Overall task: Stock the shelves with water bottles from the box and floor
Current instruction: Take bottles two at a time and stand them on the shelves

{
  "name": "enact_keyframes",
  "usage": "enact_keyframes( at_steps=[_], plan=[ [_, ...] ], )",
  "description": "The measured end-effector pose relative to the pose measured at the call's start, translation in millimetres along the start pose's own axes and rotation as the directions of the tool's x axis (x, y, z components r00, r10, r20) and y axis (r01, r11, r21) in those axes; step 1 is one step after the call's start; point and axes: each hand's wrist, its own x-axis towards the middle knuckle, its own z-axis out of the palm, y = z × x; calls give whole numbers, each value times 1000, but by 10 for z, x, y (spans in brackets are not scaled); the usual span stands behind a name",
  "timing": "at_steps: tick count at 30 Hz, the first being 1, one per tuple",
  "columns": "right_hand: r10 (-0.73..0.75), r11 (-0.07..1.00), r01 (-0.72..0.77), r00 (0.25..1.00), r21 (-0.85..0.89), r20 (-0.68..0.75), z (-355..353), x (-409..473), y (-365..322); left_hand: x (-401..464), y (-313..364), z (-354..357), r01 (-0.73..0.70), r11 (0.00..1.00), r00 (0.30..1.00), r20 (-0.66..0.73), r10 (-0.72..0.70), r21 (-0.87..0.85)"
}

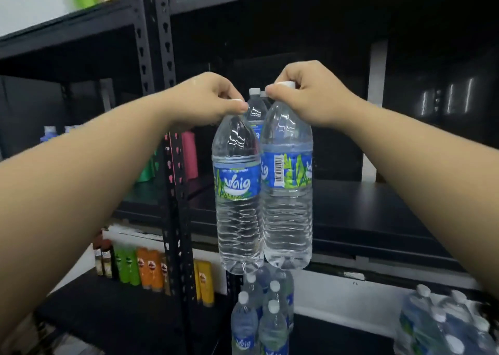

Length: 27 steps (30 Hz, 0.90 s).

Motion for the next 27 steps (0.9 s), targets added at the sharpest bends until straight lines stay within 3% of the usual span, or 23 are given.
enact_keyframes(
  at_steps=[5,14,19,27],
  plan=[
    [17,998,-18,1000,-56,-27,-167,432,140,531,39,-188,25,999,999,45,-24,-37],
    [72,990,-83,993,-115,-97,-110,619,637,1150,-37,12,5,997,999,-39,-8,-75],
    [145,987,-151,982,-49,-118,4,668,860,1311,-113,144,5,994,999,-47,-10,-106],
    [241,970,-244,962,-13,-126,142,647,1063,1252,-249,547,-48,999,952,-302,41,-15]
  ],
)
